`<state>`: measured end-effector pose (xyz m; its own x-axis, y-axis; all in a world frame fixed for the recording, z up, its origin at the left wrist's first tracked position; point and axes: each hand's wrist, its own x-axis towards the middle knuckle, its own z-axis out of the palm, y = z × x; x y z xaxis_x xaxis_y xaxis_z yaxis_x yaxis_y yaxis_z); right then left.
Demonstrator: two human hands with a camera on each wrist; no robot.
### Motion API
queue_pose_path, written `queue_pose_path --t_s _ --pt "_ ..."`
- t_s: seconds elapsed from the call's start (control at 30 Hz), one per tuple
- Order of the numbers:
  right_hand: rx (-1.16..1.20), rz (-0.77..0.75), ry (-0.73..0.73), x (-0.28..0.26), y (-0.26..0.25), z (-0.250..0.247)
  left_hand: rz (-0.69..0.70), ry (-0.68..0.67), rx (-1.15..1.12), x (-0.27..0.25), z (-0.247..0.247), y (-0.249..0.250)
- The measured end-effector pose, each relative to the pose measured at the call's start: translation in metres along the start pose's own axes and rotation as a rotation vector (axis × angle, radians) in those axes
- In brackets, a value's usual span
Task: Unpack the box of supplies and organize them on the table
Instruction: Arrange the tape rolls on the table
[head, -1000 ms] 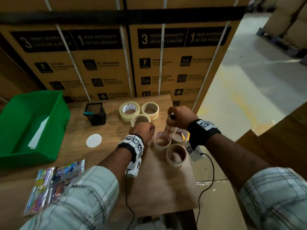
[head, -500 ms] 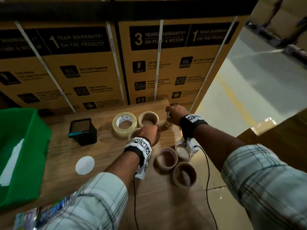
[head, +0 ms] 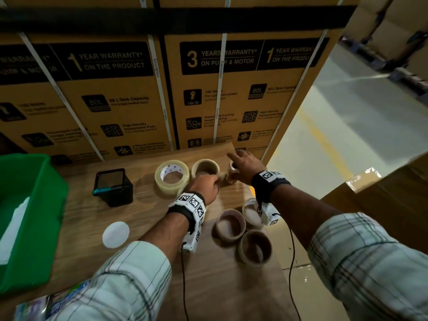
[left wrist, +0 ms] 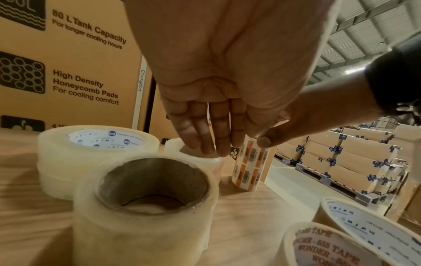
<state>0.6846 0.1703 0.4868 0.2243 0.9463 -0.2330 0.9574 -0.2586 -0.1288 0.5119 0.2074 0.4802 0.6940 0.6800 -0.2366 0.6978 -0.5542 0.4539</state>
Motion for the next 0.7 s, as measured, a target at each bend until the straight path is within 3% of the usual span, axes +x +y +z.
queue_pose_path --t_s 0.2,0.37,0.53,0.7 --pt "-0.006 -0.087 0.182 -0.046 -0.009 -0.013 -0.041 0.032 0.011 -0.029 -0.014 0.007" --pt "0.068 -0.291 0.28 -0.102 -0.032 -0.014 -0.062 0.165 -0.02 -0.083 -0.03 0.021" --pt "0.139 -0.465 0.253 -0.154 -0.06 0.007 -0.146 0.268 -0.034 -0.155 -0.021 0.024" --pt "0.153 -0.541 0.128 -0.199 -0.102 0.036 -0.244 0.312 -0.014 -0.236 -0.006 0.007"
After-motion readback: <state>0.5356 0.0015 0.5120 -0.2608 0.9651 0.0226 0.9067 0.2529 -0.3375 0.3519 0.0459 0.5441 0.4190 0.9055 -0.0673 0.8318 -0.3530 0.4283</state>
